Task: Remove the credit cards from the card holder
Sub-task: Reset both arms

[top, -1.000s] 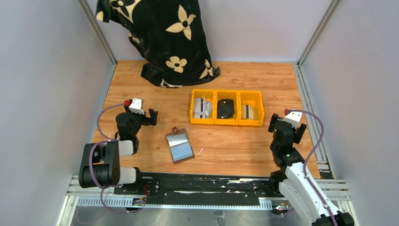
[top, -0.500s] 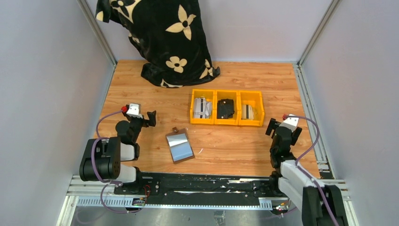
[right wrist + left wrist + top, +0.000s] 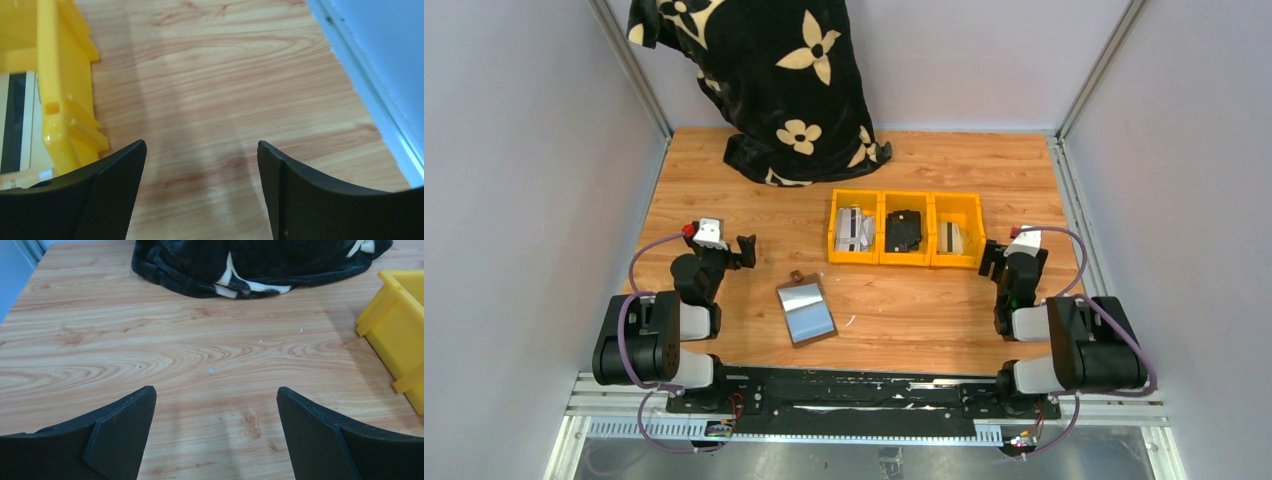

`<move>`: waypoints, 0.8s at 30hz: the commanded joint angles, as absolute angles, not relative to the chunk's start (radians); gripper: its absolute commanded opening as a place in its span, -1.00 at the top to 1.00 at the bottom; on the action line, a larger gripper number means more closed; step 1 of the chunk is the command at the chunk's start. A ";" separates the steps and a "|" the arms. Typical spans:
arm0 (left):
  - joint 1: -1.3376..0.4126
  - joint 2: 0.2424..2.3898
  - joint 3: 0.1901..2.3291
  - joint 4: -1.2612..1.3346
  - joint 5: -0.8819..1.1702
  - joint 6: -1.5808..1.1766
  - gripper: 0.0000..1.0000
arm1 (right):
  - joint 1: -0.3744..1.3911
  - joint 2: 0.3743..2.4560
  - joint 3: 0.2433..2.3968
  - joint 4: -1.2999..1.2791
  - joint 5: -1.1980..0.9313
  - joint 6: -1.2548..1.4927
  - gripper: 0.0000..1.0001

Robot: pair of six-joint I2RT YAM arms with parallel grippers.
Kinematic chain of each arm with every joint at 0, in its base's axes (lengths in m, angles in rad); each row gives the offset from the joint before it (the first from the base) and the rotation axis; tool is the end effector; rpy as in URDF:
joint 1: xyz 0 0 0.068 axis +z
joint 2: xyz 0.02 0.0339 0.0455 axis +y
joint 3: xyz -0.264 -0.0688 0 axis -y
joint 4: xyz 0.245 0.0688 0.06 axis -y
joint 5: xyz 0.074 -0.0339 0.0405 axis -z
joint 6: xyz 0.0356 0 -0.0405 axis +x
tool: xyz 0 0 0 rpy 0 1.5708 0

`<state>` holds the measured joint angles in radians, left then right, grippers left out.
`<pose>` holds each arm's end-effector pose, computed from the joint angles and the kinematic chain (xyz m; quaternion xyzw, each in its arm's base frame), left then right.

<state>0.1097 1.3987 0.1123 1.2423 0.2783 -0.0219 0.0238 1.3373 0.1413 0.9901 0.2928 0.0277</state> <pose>0.2091 0.0132 0.1505 0.0486 0.7203 -0.0701 0.6884 0.2104 -0.0053 0.1422 0.0935 0.7675 -0.0971 0.6267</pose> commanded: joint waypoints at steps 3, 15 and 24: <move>0.090 1.391 0.150 1.202 0.233 -0.001 -1.00 | 0.013 1.417 0.198 1.095 0.203 -0.049 -0.87; 0.077 1.387 0.159 1.179 0.218 -0.001 -1.00 | 0.021 1.409 0.199 1.083 0.201 -0.058 -0.88; 0.078 1.386 0.153 1.190 0.221 -0.002 -1.00 | 0.021 1.408 0.199 1.085 0.201 -0.058 -0.89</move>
